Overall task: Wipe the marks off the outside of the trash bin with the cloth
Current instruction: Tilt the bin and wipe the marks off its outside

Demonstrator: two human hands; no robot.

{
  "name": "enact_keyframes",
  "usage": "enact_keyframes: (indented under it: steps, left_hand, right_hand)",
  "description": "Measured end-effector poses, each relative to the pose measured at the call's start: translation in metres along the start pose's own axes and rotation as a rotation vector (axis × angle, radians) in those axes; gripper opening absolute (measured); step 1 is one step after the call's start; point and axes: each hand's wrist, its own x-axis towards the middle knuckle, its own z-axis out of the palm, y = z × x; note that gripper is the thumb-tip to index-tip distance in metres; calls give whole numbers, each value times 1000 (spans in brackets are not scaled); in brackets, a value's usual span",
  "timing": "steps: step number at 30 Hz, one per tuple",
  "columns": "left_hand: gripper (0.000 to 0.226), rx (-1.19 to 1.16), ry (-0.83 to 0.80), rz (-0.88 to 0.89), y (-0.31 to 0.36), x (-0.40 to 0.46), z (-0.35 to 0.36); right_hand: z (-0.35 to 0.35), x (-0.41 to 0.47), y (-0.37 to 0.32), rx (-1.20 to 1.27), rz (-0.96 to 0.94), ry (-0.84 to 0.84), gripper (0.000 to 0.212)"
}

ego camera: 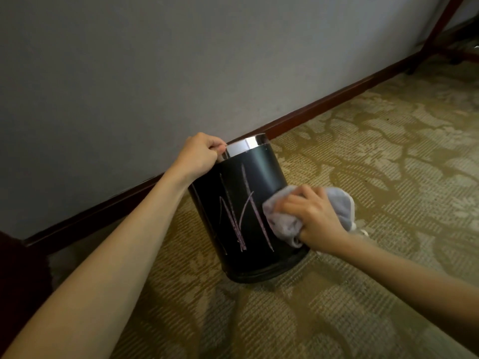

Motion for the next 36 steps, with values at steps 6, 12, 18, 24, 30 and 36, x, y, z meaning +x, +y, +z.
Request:
enact_keyframes:
  steps: [6,12,18,24,30,36]
  left_hand:
    - [31,70,-7,79,24,-1,15]
    - [28,71,10,85,24,-2,20]
    - [23,13,39,10,9,8,13]
    - [19,-15,84,-7,6,10,15]
    - [23,91,59,41,19,5,19]
    - [35,153,68,78,43,0,33]
  right_hand:
    - [-27,69,8,56,105,163,41]
    - [-15,49,15,48,128,163,39]
    - [4,-23,12,8,14,-63,43]
    - [12,-63,9,22,1,-145,30]
    - [-1,-28,10,-12,6,-42,36]
    - [-27,57,16,12,137,175,49]
